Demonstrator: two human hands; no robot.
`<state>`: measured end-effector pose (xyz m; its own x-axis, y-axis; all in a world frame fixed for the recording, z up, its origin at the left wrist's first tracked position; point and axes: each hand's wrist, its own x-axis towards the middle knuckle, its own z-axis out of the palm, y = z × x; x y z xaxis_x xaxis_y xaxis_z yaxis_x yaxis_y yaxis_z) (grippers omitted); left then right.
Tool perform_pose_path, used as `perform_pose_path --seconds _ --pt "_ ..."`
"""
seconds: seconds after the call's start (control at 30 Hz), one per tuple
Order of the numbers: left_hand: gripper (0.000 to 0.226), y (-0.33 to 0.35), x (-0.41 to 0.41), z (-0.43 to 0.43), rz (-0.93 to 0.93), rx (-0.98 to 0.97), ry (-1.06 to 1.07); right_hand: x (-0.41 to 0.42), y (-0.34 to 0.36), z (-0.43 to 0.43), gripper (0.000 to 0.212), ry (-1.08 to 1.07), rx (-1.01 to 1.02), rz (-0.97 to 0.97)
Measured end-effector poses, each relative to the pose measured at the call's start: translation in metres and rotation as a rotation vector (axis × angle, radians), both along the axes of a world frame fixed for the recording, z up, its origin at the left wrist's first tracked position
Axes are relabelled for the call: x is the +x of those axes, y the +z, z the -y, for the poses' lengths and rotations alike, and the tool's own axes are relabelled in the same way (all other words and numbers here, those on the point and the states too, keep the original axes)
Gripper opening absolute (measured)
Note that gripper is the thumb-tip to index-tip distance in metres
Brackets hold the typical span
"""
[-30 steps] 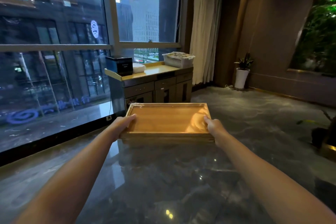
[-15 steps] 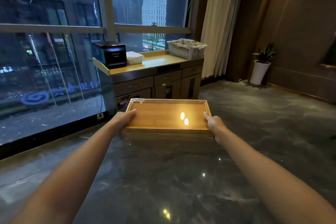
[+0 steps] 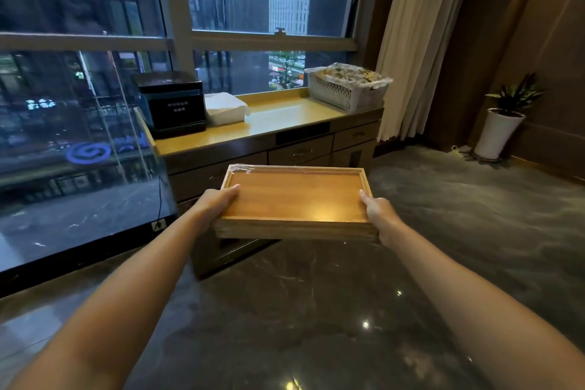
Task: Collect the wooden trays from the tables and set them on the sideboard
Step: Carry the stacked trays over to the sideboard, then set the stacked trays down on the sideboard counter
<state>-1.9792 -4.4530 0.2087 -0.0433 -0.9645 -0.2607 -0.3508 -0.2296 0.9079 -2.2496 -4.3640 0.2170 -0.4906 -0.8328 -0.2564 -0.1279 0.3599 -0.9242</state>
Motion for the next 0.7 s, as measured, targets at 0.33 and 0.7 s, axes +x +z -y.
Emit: perform_pose_path --seconds 0.33,0.7 --pt "0.054 -0.006 -0.129 0.261 0.021 -0.007 0.083 -0.14 -0.002 0.288 0.052 0.128 0.002 -0.017" --pt "0.049 -0.021 -0.205 0.512 0.026 -0.02 0.115 -0.22 -0.016 0.564 0.05 0.172 0.051 -0.002"
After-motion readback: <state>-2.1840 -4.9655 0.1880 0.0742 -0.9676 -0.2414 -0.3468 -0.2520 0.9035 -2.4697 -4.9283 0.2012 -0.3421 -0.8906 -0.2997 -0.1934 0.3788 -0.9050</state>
